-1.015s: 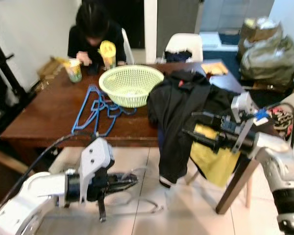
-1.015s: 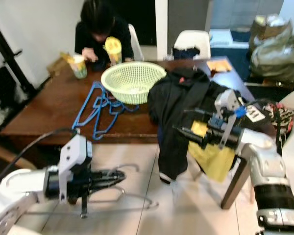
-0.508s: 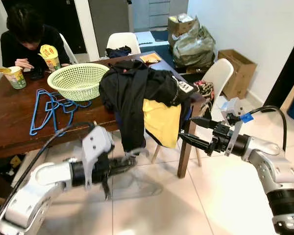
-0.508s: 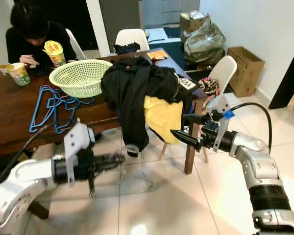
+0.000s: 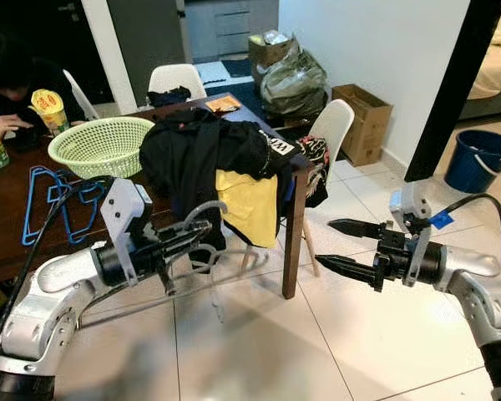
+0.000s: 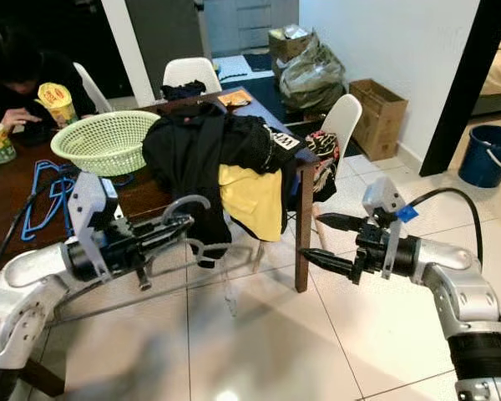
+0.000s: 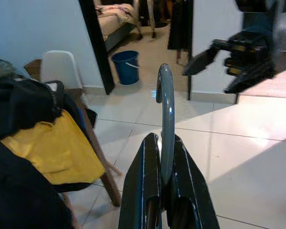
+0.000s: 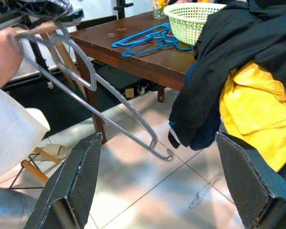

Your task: Hang hanger

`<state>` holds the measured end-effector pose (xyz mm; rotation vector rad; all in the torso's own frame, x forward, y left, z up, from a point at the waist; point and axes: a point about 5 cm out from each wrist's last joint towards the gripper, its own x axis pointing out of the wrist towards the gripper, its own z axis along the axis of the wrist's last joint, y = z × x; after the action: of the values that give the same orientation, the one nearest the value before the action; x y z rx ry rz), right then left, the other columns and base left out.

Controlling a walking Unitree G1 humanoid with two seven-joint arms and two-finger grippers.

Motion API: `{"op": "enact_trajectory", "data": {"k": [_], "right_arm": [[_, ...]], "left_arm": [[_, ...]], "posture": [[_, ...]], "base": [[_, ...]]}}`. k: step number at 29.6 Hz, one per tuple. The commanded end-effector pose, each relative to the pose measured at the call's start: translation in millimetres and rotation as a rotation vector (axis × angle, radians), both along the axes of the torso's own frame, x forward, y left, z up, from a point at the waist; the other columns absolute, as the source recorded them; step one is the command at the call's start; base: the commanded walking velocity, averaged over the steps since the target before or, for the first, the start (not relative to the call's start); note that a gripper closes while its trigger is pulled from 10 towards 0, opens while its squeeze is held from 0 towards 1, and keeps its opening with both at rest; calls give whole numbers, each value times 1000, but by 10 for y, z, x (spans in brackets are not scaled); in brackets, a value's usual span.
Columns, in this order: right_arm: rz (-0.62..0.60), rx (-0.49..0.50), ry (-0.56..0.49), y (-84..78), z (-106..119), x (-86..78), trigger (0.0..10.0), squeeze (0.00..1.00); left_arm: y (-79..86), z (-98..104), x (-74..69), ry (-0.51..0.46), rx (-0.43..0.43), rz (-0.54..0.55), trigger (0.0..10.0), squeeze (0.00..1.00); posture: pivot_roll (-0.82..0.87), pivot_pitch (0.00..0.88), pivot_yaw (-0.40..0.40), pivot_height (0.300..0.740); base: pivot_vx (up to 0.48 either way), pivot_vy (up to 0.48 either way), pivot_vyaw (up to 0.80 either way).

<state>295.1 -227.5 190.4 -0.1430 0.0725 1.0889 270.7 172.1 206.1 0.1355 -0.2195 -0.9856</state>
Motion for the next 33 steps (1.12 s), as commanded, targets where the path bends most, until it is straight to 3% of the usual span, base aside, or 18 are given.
{"op": "enact_trajectory", "data": {"k": [1,2,5,6,7,8,11,12,14,15,16,18,24,28,33], "right_arm": [[34,14,-16,41,48,-12,10000,0],[59,24,-27,72,80,-19,10000,0],[59,24,-27,72,80,-19,10000,0],[99,31,-37,122,114,-38,10000,0],[99,31,-37,122,114,-38,10000,0],[183,1,-39,257,124,-80,10000,0],[183,1,-39,257,124,-80,10000,0],[271,-17,-43,400,150,-131,10000,0],[271,-17,-43,400,150,-131,10000,0],[383,-38,-58,555,214,-198,10000,0],[383,-38,-58,555,214,-198,10000,0],[547,-82,-74,762,282,-305,10000,0],[640,-125,-62,905,244,-371,10000,0],[687,-153,-7,1002,126,-443,10000,0],[691,-161,35,996,89,-492,10000,0]], "left_arm": [[48,-62,-23,38,21,-39,10000,0],[37,-89,-50,64,39,-98,10000,0],[37,-89,-50,64,39,-98,10000,0],[20,-121,-83,98,59,-168,10000,0],[20,-121,-83,98,59,-168,10000,0],[-12,-154,-144,135,98,-272,10000,0],[-12,-154,-144,135,98,-272,10000,0],[-48,-150,-208,157,124,-371,10000,0],[-48,-150,-208,157,124,-371,10000,0],[-110,-94,-283,162,128,-490,10000,0],[-110,-94,-283,162,128,-490,10000,0],[-209,7,-380,144,118,-648,10000,0],[-282,87,-354,87,108,-677,10000,0],[-304,290,-216,-44,70,-607,10000,0],[-243,406,-152,-97,73,-555,10000,0]], "posture": [[9,0,65,740],[8,0,63,740],[8,0,63,740],[9,0,62,740],[9,0,62,740],[-7,0,65,740],[-7,0,65,740],[-10,0,64,740],[-10,0,64,740],[-14,0,67,740],[-14,0,67,740],[-20,0,65,740],[-23,0,64,740],[-24,0,64,740],[-32,0,65,740]], "base": [[0,0,0],[0,0,0],[0,0,0],[0,0,0],[0,0,0],[0,0,0],[0,0,0],[0,0,0],[0,0,0],[0,0,0],[0,0,0],[0,0,0],[0,0,0],[0,0,0],[0,0,0]]}}
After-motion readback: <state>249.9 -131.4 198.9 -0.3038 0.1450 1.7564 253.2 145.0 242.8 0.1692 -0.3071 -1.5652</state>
